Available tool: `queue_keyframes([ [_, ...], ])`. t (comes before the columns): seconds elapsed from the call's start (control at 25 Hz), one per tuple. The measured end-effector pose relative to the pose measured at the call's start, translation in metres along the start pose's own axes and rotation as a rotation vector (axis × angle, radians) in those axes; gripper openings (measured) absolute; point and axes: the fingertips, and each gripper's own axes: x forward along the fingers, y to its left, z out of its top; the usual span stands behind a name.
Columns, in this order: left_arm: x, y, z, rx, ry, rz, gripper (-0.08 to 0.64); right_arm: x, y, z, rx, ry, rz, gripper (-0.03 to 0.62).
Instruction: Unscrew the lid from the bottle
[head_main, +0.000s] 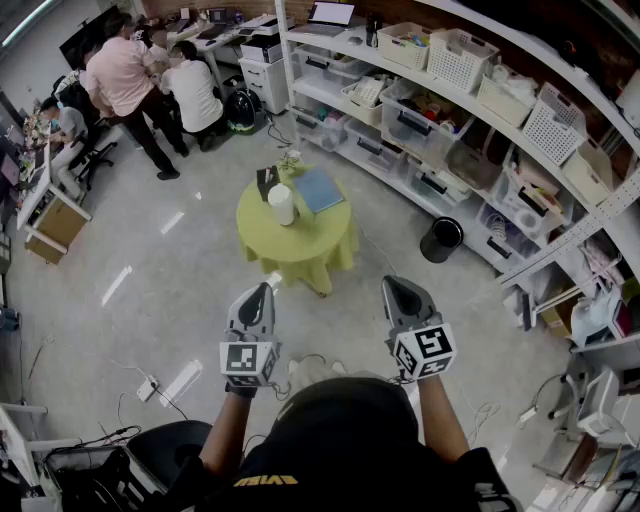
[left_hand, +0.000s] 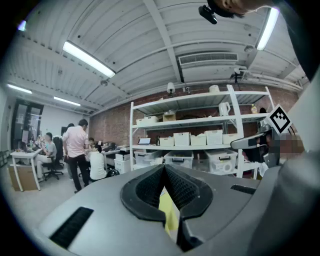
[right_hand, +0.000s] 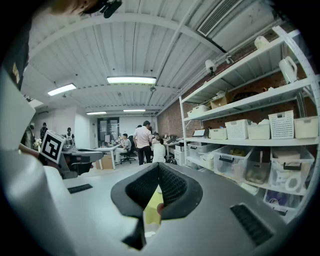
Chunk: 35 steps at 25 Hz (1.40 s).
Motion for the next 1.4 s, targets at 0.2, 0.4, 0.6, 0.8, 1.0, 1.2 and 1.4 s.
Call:
queue_keyframes([
  [0.2, -0.009, 0.016, -0.015, -0.035, 0.047, 0.002, 0.018, -0.003, 0.012, -0.008, -0.001, 0.019, 0.006, 0.000],
  [0.4, -0.013, 0.022, -0.015, -0.025, 0.062, 0.010, 0.018, -0.001, 0.010, -0.011, 0.036, 0.018, 0.038, 0.000],
  [0.6, -0.013, 0.021, -0.009, -0.022, 0.055, -0.010, 0.018, 0.001, 0.007, -0.004, 0.013, 0.000, -0.004, 0.000],
  [0.8, -0.005, 0.017, -0.010, -0.023, 0.064, -0.028, 0.018, 0.007, 0.002, -0.005, -0.003, 0.000, -0.020, 0.002],
  [1.0, 0.003, 0.006, -0.007, -0.014, 0.055, -0.060, 0.018, 0.004, -0.007, -0.008, -0.008, 0.007, -0.037, 0.052],
  [1.2, 0.006, 0.004, -0.006, -0.008, 0.062, -0.071, 0.018, 0.005, -0.009, -0.006, 0.004, -0.002, -0.041, 0.103],
  [1.4, 0.011, 0.007, -0.013, -0.017, 0.077, -0.075, 0.018, 0.009, -0.005, -0.005, -0.006, 0.000, -0.027, 0.233],
])
